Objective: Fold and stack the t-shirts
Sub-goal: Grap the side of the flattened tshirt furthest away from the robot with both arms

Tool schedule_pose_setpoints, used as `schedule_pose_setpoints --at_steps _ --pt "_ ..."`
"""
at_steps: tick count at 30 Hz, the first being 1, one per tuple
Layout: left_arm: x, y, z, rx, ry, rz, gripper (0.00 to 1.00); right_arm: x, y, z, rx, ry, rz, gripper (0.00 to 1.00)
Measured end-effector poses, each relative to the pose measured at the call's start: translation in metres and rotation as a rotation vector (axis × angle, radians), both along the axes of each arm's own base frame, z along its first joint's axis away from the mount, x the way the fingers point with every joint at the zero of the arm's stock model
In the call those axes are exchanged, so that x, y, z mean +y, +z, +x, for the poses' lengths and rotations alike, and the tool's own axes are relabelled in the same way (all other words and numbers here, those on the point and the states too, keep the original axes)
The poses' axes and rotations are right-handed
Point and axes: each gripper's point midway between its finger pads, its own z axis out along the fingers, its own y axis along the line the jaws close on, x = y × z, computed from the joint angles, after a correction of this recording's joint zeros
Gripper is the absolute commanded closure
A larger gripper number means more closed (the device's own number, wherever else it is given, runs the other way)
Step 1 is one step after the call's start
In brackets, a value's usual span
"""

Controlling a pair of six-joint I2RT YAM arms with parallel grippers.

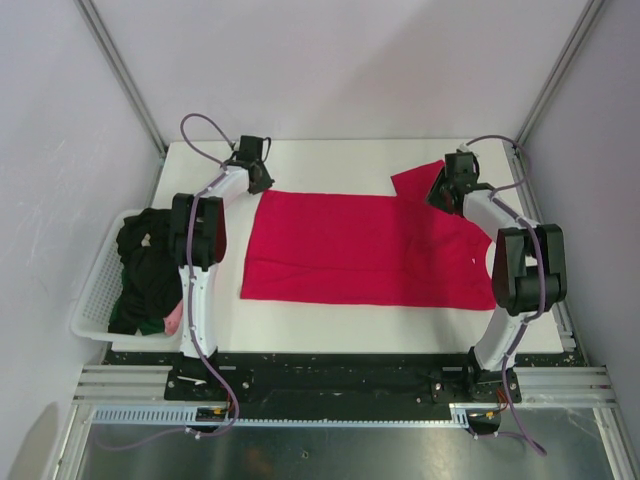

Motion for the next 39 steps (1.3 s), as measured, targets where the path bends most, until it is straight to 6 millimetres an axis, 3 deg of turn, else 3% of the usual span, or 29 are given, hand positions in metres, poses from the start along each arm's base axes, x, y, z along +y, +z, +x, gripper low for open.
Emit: schedule_pose_setpoints --at_steps 6,15,24,31,36,39 --pt "0.001 -0.001 -0.002 0.004 0.002 0.005 0.99 -0.008 -0.002 0.021 -0.011 -0.019 0.019 0.62" --pt "0.000 0.000 -0.005 0.011 -0.005 0.015 1.00 -0.032 -0.002 0.095 -0.074 -0.062 0.036 0.61" --pt "0.000 0.000 -0.007 0.017 -0.007 0.020 1.00 -0.070 -0.025 0.154 -0.061 -0.137 0.010 0.59" --pt "0.000 0.000 -0.007 0.017 -0.007 0.020 1.00 -0.093 -0.042 0.172 -0.030 -0.183 -0.048 0.56" --pt "0.000 0.000 -0.007 0.018 -0.007 0.019 1.00 -0.094 -0.059 0.172 0.012 -0.181 -0.066 0.56" --pt "0.000 0.000 -0.007 0.018 -0.007 0.019 1.00 -0.091 -0.060 0.172 0.018 -0.173 -0.074 0.57"
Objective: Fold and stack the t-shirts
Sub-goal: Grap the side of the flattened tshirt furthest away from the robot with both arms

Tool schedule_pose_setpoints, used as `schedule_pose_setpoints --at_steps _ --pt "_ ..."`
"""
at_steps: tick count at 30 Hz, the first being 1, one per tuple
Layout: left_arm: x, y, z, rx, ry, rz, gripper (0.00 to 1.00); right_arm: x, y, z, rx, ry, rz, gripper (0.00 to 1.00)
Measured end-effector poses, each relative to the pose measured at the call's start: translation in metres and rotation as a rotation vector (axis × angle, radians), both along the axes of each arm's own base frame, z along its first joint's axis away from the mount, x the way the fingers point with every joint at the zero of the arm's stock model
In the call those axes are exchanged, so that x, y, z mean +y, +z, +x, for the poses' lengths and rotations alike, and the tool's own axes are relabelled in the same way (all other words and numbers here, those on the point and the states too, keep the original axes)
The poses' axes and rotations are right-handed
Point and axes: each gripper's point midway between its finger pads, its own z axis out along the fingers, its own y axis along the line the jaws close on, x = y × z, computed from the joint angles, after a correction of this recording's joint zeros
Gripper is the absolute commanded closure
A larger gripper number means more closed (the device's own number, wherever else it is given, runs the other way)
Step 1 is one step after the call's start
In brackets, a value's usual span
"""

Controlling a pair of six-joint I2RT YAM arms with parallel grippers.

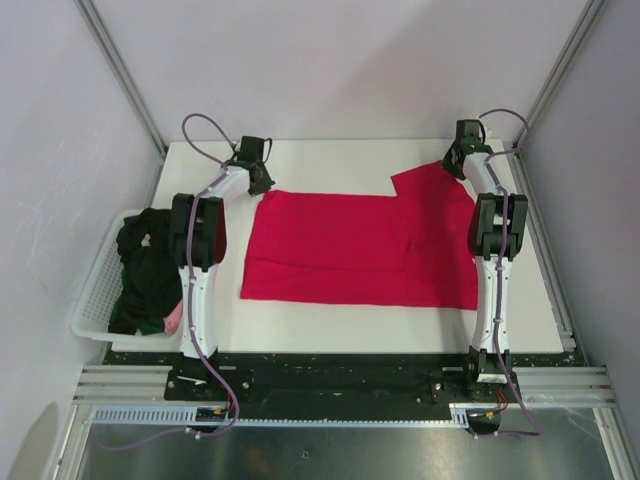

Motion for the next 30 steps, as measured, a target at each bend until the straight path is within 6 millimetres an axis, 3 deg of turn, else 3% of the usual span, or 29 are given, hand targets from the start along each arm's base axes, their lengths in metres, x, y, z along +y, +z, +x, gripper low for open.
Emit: schedule_pose_setpoints --at_steps 5,15,22,30 --pt "0.000 0.000 0.000 0.000 0.001 -0.003 1.00 0.013 -0.002 -0.001 0.012 0.025 -0.013 0.66" --pt "0.000 0.000 0.000 0.001 -0.001 -0.010 1.00 0.023 -0.003 -0.005 0.029 0.047 -0.020 0.98" --pt "0.003 0.011 0.005 -0.007 0.004 -0.015 1.00 0.020 0.020 0.004 -0.012 0.041 -0.021 1.00" --pt "0.007 0.059 0.035 -0.124 0.016 -0.035 1.00 0.016 0.052 0.018 -0.095 0.037 -0.020 1.00"
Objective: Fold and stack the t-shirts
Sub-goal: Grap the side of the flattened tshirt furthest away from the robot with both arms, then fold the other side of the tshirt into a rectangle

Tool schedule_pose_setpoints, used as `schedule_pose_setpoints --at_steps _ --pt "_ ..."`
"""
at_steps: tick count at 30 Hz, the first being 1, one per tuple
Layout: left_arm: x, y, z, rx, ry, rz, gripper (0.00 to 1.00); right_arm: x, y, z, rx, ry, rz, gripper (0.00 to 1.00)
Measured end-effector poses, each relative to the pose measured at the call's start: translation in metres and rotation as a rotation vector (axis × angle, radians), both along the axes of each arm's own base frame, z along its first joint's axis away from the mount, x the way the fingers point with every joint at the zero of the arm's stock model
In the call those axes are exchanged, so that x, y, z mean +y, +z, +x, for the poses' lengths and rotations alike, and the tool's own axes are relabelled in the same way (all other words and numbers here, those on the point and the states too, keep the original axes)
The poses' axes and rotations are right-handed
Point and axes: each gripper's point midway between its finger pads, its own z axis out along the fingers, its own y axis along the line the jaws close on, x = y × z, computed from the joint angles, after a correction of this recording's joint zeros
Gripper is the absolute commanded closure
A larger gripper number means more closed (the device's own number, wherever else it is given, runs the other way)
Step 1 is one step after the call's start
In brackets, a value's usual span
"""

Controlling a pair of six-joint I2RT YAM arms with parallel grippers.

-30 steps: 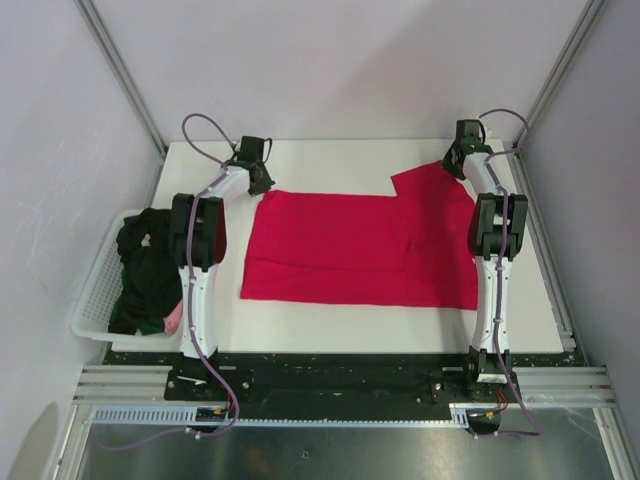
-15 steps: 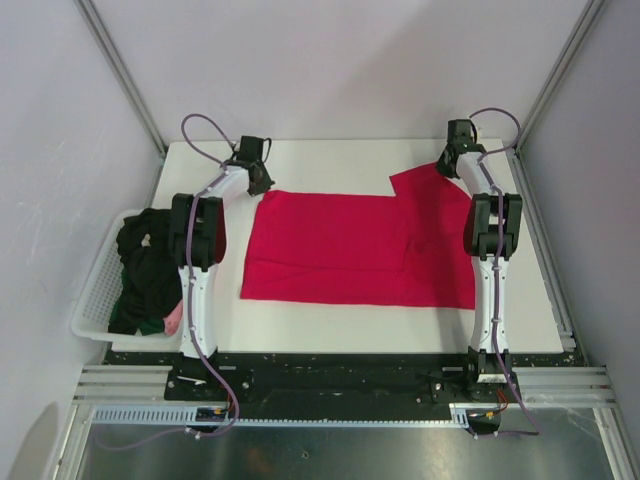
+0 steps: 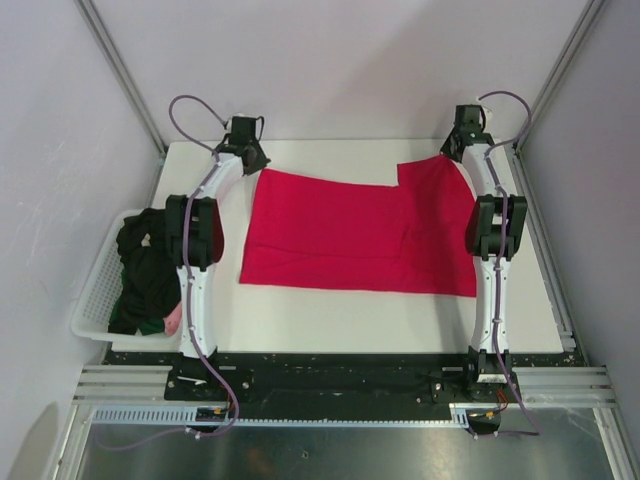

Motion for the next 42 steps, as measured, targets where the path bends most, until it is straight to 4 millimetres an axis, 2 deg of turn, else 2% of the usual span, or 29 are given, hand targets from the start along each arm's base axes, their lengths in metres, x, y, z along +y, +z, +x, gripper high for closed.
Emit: schedule_pose_setpoints --at_steps 4,5,6,8,12,15,18,21,24,27,29,33,36,42 --pt "0.001 0.011 0.007 -0.030 -0.003 -0.013 1.00 0.000 0.012 -0.004 -0.008 0.004 0.006 1.00" --pt "0.001 0.011 0.006 -0.028 -0.004 -0.014 1.00 0.001 0.015 -0.011 -0.001 0.003 0.010 1.00" --pt "0.002 0.009 0.006 -0.024 -0.004 -0.013 1.00 0.002 0.009 -0.022 0.031 0.004 0.013 1.00" --pt "0.003 0.003 -0.001 -0.005 -0.004 -0.012 1.00 0.003 0.030 -0.031 0.007 0.004 0.021 1.00" --pt "0.007 -0.009 -0.027 0.054 -0.003 -0.003 1.00 0.006 0.052 -0.079 0.024 -0.001 0.040 1.00" --pt "0.011 -0.011 -0.050 0.091 0.000 0.003 1.00 0.008 0.071 -0.119 0.018 -0.006 0.051 1.00" --pt "0.014 -0.005 -0.072 0.107 0.002 0.007 1.00 0.009 0.086 -0.155 0.002 -0.014 0.064 1.00" --pt "0.019 0.008 -0.090 0.102 0.007 0.012 1.00 0.012 0.091 -0.188 0.004 -0.017 0.072 1.00" --pt "0.024 0.020 -0.109 0.093 0.011 0.024 1.00 0.014 0.088 -0.218 0.018 -0.020 0.078 1.00" --pt "0.030 0.023 -0.128 0.097 0.014 0.038 1.00 0.017 0.073 -0.246 0.050 -0.023 0.086 1.00" --pt "0.032 0.017 -0.141 0.117 0.014 0.049 1.00 0.021 0.058 -0.264 0.086 -0.019 0.089 1.00" --pt "0.036 -0.010 -0.163 0.189 0.012 0.061 1.00 0.027 0.023 -0.291 0.174 -0.007 0.090 1.00" --pt "0.037 -0.024 -0.176 0.232 0.010 0.066 1.00 0.028 0.011 -0.301 0.209 -0.005 0.094 1.00" --pt "0.037 -0.023 -0.175 0.229 -0.003 0.074 1.00 0.027 0.015 -0.295 0.185 -0.005 0.103 1.00"
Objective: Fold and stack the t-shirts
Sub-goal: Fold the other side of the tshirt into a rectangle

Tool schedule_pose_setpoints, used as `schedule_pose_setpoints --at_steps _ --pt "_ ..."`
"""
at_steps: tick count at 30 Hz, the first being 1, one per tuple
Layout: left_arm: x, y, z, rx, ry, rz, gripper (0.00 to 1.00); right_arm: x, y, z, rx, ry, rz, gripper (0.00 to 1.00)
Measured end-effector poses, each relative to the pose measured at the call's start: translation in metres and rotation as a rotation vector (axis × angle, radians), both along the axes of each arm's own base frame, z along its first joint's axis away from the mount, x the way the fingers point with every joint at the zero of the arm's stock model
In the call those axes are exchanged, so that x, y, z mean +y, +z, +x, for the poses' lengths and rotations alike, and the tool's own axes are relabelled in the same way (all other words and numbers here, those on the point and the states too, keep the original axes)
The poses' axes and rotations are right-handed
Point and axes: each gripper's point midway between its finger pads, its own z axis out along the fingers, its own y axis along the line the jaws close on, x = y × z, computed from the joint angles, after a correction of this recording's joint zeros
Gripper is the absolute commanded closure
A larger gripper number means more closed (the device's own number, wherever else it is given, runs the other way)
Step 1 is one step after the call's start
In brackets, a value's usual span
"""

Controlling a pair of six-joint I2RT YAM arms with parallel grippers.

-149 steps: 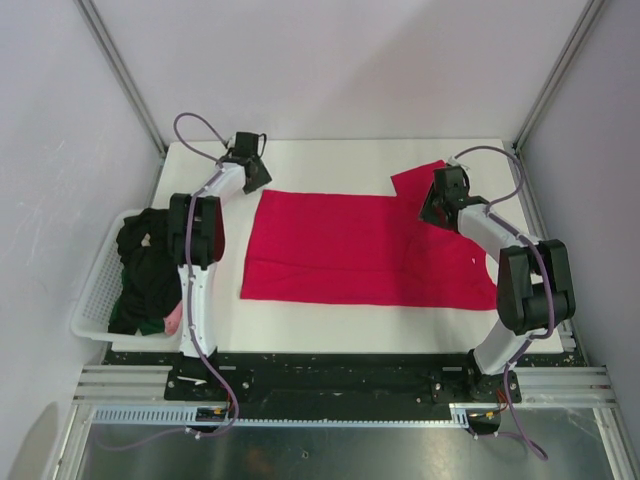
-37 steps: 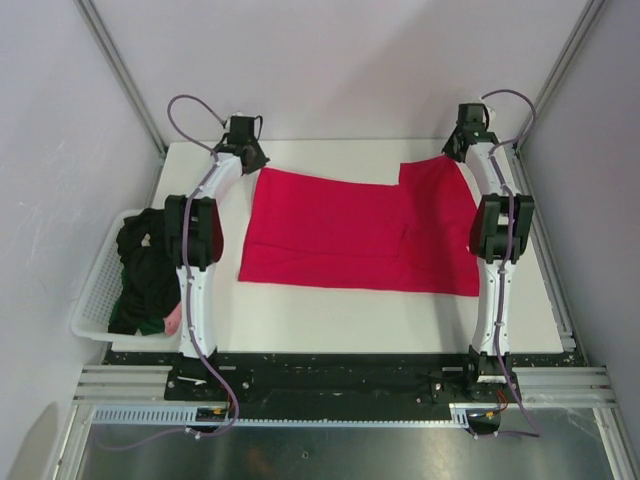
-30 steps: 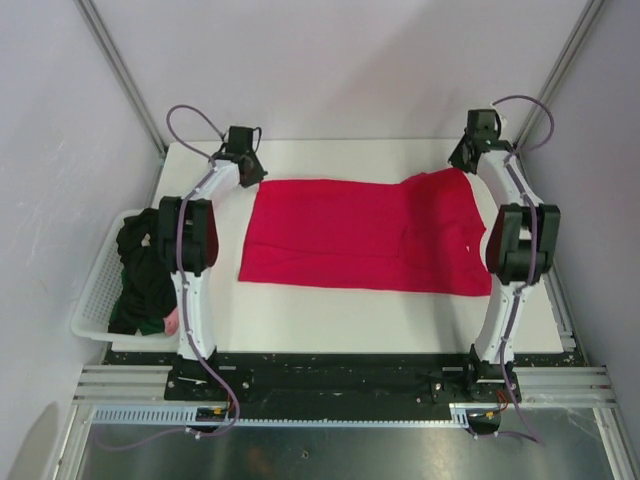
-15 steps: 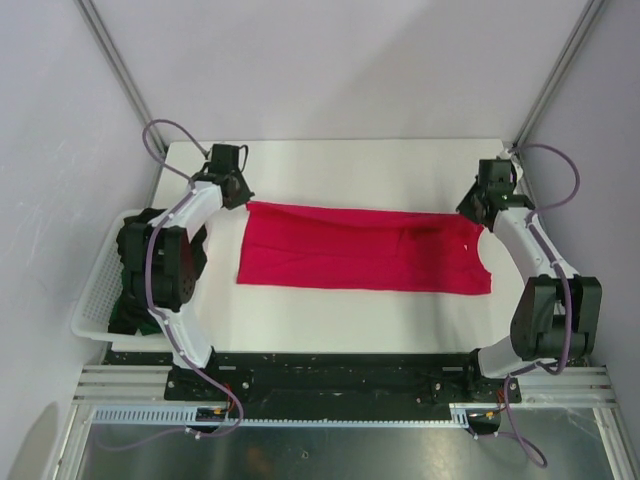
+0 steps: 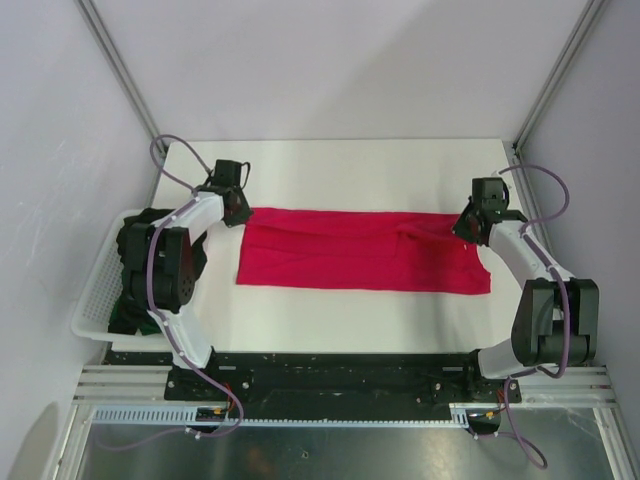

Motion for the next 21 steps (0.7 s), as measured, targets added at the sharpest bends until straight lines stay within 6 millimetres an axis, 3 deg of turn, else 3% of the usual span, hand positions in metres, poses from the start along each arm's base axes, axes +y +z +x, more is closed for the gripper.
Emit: schedule_pose_setpoints --at_steps 12,21 --pt "0.000 0.017 0.007 -0.043 -0.005 0.000 1.00 -0.012 0.057 0.008 -0.131 -0.028 -0.008 1.00" --pt "0.001 0.013 0.001 -0.032 -0.004 0.001 1.00 -0.012 0.045 -0.008 -0.072 -0.028 -0.017 1.00"
